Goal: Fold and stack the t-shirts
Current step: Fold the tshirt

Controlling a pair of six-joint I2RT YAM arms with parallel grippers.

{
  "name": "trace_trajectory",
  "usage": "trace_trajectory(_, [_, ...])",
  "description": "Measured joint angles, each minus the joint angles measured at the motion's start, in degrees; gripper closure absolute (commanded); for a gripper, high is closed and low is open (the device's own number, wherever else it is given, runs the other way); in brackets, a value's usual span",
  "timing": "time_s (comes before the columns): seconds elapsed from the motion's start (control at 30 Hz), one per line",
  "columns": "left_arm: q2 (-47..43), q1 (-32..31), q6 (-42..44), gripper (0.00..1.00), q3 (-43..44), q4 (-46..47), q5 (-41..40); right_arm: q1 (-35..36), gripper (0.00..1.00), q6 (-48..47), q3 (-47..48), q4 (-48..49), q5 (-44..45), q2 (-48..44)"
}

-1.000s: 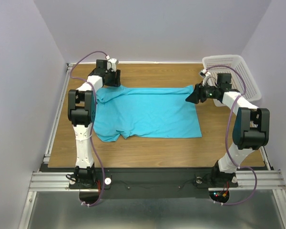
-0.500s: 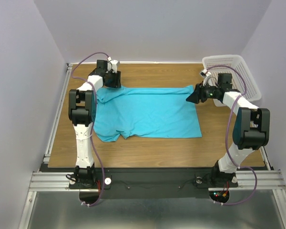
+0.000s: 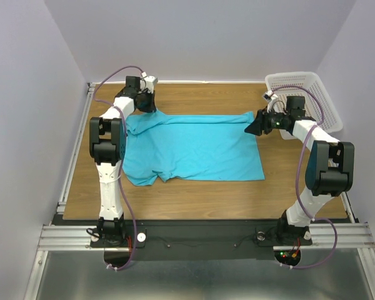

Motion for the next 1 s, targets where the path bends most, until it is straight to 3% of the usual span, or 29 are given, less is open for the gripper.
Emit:
trace_trajectory(0.37, [-0.8,0.1,0.2,1.00,-0.7,0.8,1.7,-0.6,0.44,0.2,0.0,0.0,-0.2,0.0])
trace_trajectory(0.8, [-22.4,0.2,0.2,1.00,-21.4,7.4,4.7,-1.4,0.44,0.2,0.0,0.0,-0.4,0.0])
trace_trajectory(1.0, [-26.0,0.1,0.2,1.00,-28.2,9.0,8.4,-1.4,0.44,0.2,0.0,0.0,-0.4,0.0])
